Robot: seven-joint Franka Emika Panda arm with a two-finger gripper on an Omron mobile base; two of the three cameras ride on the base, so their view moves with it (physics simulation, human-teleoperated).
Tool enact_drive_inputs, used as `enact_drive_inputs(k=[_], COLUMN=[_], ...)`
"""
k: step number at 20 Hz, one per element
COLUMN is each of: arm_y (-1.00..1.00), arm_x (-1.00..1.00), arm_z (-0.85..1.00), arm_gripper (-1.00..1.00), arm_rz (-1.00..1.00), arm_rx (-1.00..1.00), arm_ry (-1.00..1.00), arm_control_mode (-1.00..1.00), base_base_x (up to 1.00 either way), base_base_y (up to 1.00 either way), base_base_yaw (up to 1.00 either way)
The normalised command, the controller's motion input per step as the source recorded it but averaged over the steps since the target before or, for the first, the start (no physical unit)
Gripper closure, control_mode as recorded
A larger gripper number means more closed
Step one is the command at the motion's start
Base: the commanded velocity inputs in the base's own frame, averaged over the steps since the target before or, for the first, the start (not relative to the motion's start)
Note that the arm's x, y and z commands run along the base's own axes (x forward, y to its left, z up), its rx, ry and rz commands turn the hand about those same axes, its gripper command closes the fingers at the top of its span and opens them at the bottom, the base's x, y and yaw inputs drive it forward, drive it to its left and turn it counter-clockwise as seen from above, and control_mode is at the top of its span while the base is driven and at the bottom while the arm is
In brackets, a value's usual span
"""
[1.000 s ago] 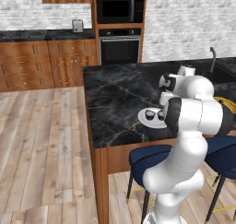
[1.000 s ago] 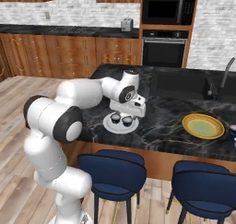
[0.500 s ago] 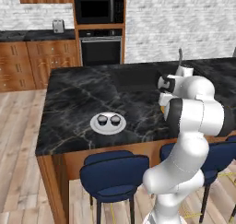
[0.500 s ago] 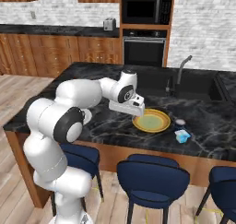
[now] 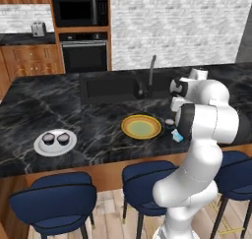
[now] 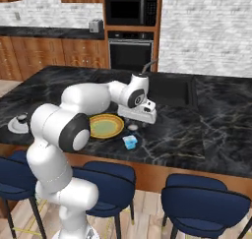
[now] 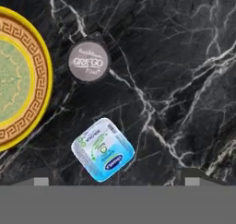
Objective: Place two yogurt containers on each plate.
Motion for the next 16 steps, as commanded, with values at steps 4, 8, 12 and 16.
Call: enact_drive_inputs(k=[4, 8, 12, 16], arm_y=[0.00, 0.00, 0.22, 0.16], arm_x=[0.00, 0.46, 0.37, 0.61], arm_z=[0.00, -0.11, -0.19, -0.26], arm_gripper=[-1.00, -1.00, -1.00, -1.00], arm_rz=[0.00, 0.17, 0.28, 0.27], arm_rx=[0.00, 0.11, 0.08, 0.01], arm_ry=[0.00, 0.00, 0.05, 0.13], arm_control_mode=[1.00, -1.00, -1.00, -1.00], base_base_x=[0.86, 0.25, 0.00, 0.00], base_base_y=[-0.40, -0.02, 0.00, 0.00], base_base_yaw=[0.07, 0.05, 0.00, 0.00])
